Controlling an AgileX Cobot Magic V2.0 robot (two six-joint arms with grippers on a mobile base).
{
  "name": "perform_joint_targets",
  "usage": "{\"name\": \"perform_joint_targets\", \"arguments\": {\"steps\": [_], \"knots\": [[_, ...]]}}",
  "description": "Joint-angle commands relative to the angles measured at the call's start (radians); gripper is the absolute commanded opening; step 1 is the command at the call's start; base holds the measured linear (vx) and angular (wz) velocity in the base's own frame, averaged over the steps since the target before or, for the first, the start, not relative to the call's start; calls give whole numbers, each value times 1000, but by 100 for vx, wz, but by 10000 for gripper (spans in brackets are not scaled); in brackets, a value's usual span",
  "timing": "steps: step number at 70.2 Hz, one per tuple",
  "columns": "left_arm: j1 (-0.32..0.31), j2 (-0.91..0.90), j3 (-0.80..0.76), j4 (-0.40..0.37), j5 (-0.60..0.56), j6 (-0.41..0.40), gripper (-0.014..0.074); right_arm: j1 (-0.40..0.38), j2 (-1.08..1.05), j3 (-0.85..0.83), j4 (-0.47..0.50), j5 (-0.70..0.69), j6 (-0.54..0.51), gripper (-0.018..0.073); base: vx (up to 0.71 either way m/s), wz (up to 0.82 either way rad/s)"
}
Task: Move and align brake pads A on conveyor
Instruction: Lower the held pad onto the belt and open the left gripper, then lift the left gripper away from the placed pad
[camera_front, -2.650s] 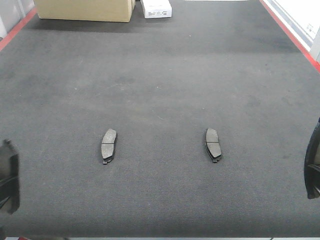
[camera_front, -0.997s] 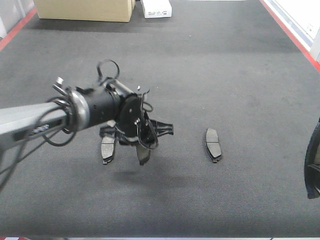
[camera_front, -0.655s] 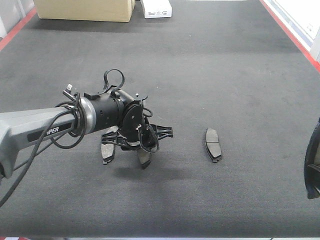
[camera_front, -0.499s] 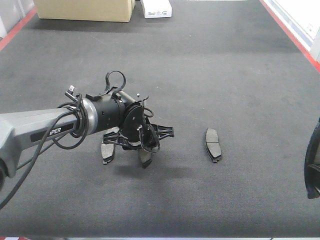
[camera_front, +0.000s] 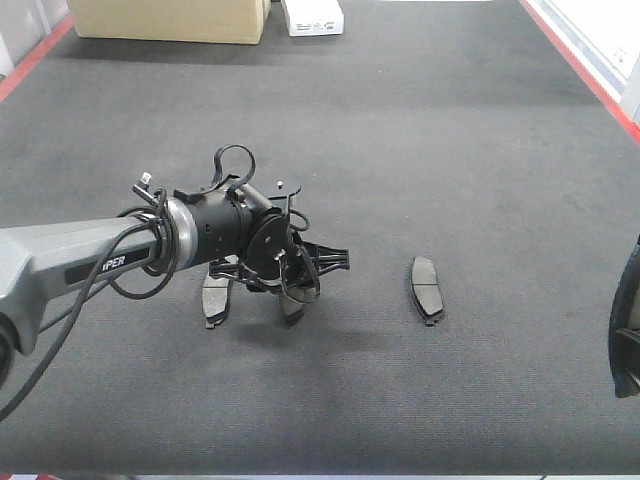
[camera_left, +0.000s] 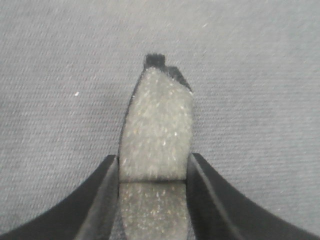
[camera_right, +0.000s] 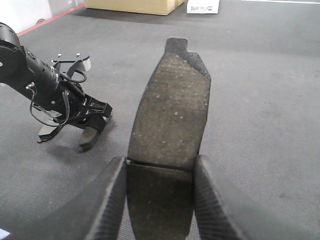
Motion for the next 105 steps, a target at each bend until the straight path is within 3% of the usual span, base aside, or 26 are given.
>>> {"name": "perform_joint_targets", "arguments": {"steps": [1, 20, 27, 38, 45, 55, 84, 105], "knots": [[1, -58, -31, 14, -45, -11, 347, -1, 5, -29, -10, -98, -6, -3, 0, 0], [1, -72, -32, 17, -17, -11, 484, -1, 5, -29, -10, -98, -6, -3, 0, 0], [-3, -89, -32, 69, -7, -11, 484, -1, 5, -29, -10, -98, -6, -3, 0, 0], [-30, -125, -13, 209, 18, -15, 379, -1, 5, -29, -10, -98, -6, -3, 0, 0], [-41, -160, 38, 253, -3, -31, 227, -1, 5, -29, -10, -98, -6, -3, 0, 0], [-41, -245, 164, 329, -92, -156, -9, -1, 5, -29, -10, -98, -6, -3, 0, 0], [-41, -660, 583, 643, -204, -312, -8, -1, 5, -29, -10, -98, -6, -3, 0, 0], [-41, -1052, 828, 659, -210, -309, -8, -1, 5, -29, -10, -98, -6, -3, 0, 0]]}}
